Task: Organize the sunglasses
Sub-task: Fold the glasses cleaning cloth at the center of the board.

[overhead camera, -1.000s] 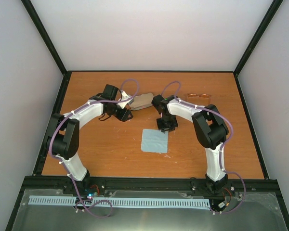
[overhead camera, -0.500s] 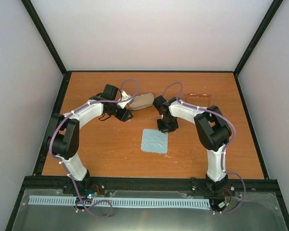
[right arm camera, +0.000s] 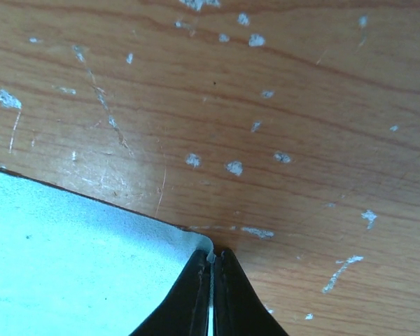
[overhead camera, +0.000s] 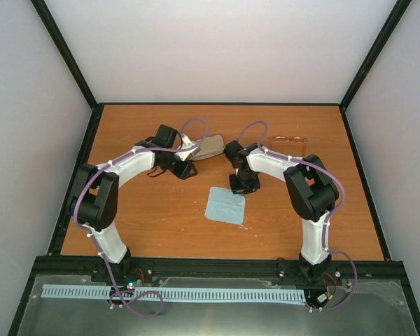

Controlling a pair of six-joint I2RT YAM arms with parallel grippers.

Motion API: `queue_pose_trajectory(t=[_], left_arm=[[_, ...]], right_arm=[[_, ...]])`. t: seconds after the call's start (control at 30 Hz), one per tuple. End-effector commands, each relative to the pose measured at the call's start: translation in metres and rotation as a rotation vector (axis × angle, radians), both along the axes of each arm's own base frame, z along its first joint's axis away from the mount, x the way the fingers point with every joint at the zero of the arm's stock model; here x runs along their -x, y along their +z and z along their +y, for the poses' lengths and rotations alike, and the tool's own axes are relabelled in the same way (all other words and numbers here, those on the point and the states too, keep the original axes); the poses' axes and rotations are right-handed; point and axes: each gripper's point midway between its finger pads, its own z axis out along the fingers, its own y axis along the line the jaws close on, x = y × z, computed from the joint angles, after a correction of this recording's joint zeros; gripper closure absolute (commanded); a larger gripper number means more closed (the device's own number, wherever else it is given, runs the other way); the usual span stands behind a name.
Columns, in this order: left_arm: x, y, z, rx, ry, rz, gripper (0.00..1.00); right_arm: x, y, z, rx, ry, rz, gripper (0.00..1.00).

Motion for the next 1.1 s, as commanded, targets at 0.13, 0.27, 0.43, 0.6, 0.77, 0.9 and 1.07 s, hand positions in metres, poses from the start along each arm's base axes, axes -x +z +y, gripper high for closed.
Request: queue_pose_trajectory(t=[0.13, 0.27, 0.43, 0.6, 0.77, 0.9, 1.07], left_arm=[[0.023, -0.031, -0.034, -0.003, -0.15, 0.095, 0.59], [0.03, -0.045, -0.046, -0.021, -0.196, 0.121, 0.58], [0.029, -0.048, -0.062, -0.034, -0.23, 0.104, 0.59], [0.027, -0.046, -0.07, -0.019, -0.238, 0.111, 0.59], [0.036, -0.054, -0.077, -0.034, -0.263, 0.121, 0.59], [0.038, -0.062, -0.078, -0.053, -0.269, 0.128, 0.6], [0.038, -0.066, -0.079, -0.07, -0.272, 0.124, 0.62]], right_arm=[[0.015, -0.023, -0.005, -0.009, -0.036, 0.081, 0.97], [0.011, -0.02, -0.003, -0.028, -0.041, 0.068, 0.97], [0.011, -0.021, -0.003, -0.04, -0.042, 0.07, 0.97], [0.01, -0.022, -0.001, -0.048, -0.037, 0.073, 0.97], [0.009, -0.022, 0.001, -0.053, -0.037, 0.075, 0.97], [0.01, -0.022, 0.0, -0.051, -0.034, 0.076, 0.97], [0.01, -0.022, 0.0, -0.051, -0.031, 0.075, 0.97]])
